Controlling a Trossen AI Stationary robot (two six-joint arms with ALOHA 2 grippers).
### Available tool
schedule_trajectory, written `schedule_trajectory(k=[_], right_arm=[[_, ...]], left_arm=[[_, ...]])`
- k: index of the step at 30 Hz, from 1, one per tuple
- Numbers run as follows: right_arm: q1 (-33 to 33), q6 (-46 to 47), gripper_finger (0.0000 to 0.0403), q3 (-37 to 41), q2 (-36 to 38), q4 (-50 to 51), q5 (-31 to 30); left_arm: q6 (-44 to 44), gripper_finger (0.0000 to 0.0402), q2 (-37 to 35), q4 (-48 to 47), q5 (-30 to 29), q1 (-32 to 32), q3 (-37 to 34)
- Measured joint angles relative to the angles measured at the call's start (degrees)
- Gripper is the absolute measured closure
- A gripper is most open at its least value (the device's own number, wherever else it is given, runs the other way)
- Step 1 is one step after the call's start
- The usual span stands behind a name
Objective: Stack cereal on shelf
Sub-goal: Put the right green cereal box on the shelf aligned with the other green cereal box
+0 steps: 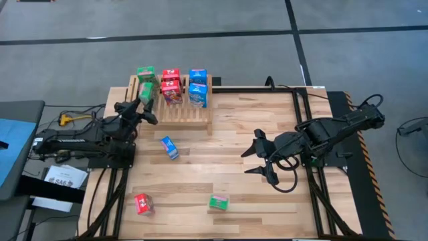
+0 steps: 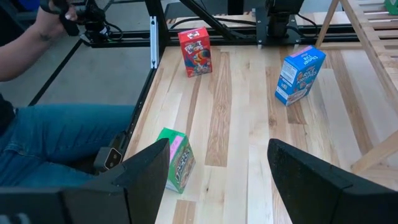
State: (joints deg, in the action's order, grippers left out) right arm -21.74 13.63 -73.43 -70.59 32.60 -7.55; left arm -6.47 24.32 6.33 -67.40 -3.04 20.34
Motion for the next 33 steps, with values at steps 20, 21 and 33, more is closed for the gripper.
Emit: schedule_trajectory(k=[20, 21, 33], right_arm=[[0.0, 0.0, 0.0106, 0.0, 0.0, 0.0, 0.0], [0.0, 0.0, 0.0106, 0.0, 0.0, 0.0, 0.0], [0.0, 0.0, 0.0106, 0.0, 0.0, 0.0, 0.0]], left_arm=[[-1.8, 0.0147, 0.0, -9.0, -10.9, 6.4, 3.3], [-1.8, 0.0147, 0.0, -9.0, -10.9, 6.4, 3.3], [-4.7, 0.0147, 0.0, -10.1, -4.8, 6.4, 3.3]])
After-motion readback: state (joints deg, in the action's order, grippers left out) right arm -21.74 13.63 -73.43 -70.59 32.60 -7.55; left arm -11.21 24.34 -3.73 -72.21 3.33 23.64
